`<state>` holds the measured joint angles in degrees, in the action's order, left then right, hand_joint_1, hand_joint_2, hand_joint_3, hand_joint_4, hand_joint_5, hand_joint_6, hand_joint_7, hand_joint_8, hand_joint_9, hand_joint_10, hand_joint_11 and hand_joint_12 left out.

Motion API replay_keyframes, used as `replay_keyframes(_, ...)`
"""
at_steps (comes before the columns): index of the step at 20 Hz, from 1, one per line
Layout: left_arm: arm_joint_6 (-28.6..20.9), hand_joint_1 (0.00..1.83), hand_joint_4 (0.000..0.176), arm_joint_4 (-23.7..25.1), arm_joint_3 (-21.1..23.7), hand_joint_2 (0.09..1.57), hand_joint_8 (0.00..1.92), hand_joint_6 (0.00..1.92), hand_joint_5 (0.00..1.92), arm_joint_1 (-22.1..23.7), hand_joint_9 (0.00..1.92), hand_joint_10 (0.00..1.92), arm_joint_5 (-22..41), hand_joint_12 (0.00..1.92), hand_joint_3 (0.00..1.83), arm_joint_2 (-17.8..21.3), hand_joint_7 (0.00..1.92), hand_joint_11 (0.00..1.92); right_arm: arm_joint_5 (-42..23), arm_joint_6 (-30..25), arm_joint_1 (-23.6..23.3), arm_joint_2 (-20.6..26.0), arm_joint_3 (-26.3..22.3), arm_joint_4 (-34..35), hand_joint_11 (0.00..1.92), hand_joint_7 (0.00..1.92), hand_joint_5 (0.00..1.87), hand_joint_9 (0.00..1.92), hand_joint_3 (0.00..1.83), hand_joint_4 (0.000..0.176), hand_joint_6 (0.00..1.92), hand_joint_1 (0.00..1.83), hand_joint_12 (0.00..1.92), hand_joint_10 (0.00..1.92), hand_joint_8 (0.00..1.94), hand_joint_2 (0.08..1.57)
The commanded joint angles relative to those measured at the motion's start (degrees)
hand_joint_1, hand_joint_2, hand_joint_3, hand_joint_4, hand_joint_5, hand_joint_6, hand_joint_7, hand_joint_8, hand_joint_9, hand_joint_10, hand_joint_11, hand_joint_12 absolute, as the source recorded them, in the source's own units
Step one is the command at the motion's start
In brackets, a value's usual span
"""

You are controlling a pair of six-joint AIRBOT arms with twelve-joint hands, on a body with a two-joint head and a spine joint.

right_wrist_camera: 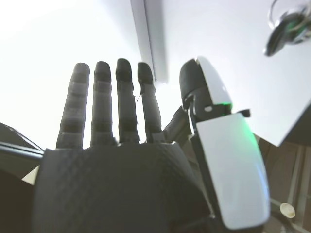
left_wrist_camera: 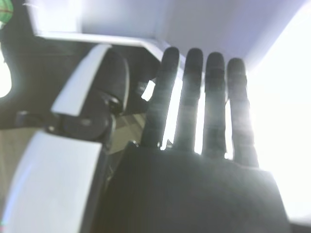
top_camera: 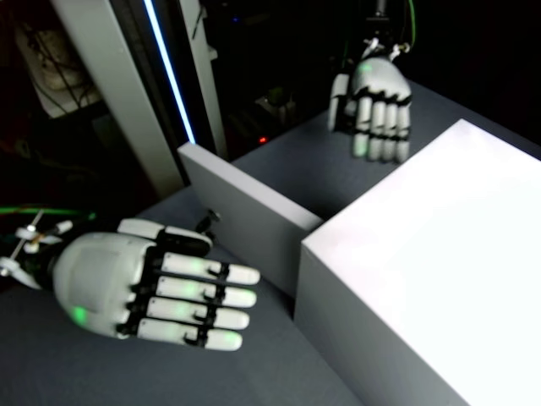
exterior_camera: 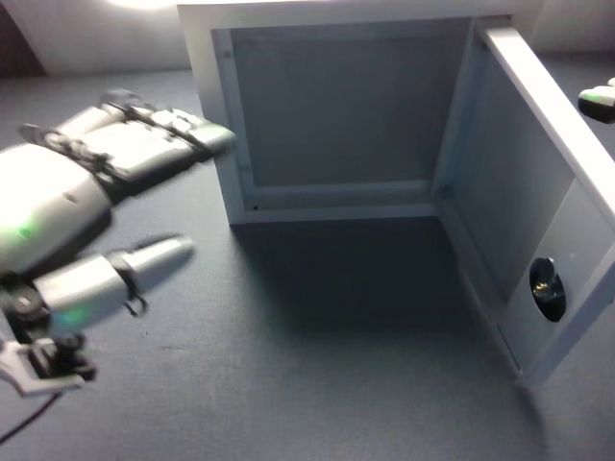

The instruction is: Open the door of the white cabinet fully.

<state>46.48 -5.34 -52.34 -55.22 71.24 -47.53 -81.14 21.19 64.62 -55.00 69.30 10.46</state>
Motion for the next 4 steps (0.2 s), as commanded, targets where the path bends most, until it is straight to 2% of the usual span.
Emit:
replay_keyframes(1,0.23,0.31,0.0,-1.74,-0.02,1.46,0.01,0.0,0.16,-0.11,0.13,0.01,9.41,0.43,0.0,0.72,0.15,0.0,-8.43,-0.44,-0.12,0.55,-0.08,2.03,0.22,0.32,0.35,0.25,0.0,0.0,0.0,0.79,0.04,0.0,0.0,1.33)
replay_keyframes(2,0.41,0.31,0.0,-3.69,-0.07,1.46,0.01,0.0,0.16,-1.04,0.13,0.01,10.91,0.43,0.0,1.06,0.15,0.0,-8.88,-0.44,-0.06,0.8,-0.27,2.07,0.22,0.32,0.35,0.25,0.0,0.0,0.0,0.79,0.04,0.0,0.0,1.33)
replay_keyframes(3,0.3,0.39,0.0,-5.44,-0.12,1.47,0.01,0.0,0.14,-2.02,0.04,0.01,12.75,0.07,0.0,1.22,0.07,0.0,-9.55,-0.44,-0.05,0.98,-0.48,2.07,0.2,0.3,0.34,0.23,0.0,0.0,0.0,0.8,0.04,0.0,0.0,1.33)
replay_keyframes(4,0.07,0.39,0.0,-6.26,-0.1,1.47,0.01,0.0,0.14,-2.67,0.04,0.01,13.96,0.07,0.0,1.28,0.07,0.0,-10.13,-0.43,-0.05,1.05,-0.64,2.07,0.2,0.3,0.34,0.23,0.0,0.0,0.0,0.8,0.04,0.0,0.0,1.33)
